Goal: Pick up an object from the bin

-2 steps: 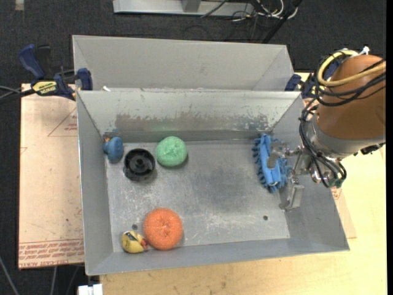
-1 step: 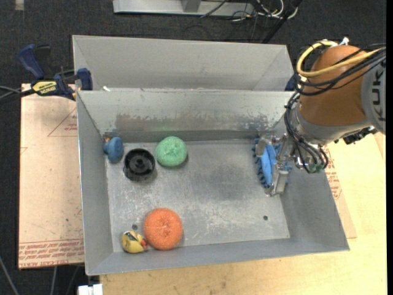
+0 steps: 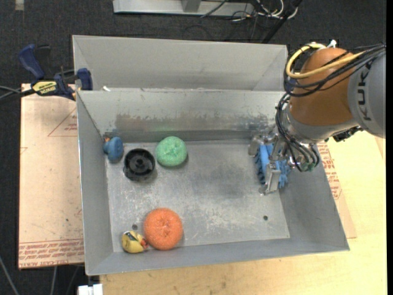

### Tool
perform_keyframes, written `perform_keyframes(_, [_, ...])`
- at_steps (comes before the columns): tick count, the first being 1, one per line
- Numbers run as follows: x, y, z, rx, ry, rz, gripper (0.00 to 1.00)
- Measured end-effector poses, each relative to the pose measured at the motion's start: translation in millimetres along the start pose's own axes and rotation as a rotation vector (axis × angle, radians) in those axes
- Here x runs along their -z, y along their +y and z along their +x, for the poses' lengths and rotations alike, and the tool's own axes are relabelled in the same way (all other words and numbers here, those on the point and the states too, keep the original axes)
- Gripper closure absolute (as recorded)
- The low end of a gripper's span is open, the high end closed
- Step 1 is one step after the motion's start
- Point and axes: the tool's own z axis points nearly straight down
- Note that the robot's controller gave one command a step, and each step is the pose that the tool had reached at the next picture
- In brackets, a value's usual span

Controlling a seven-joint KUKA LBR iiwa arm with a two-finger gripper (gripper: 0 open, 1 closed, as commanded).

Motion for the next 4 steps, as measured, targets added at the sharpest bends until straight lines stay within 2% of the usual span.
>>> perform_keyframes(1, [-26, 26, 3.9, 0.023, -0.003, 0.005, 0.0])
perform_keyframes(2, [-30, 91, -21.1, -0.118, 0.0, 0.0, 0.0])
perform_keyframes(3, [-50, 120, -24.6, -0.107, -0.007, -0.004, 0.0])
perform_keyframes(4, [-70, 124, -10.5, -0.017, -0.003, 0.005, 0.0])
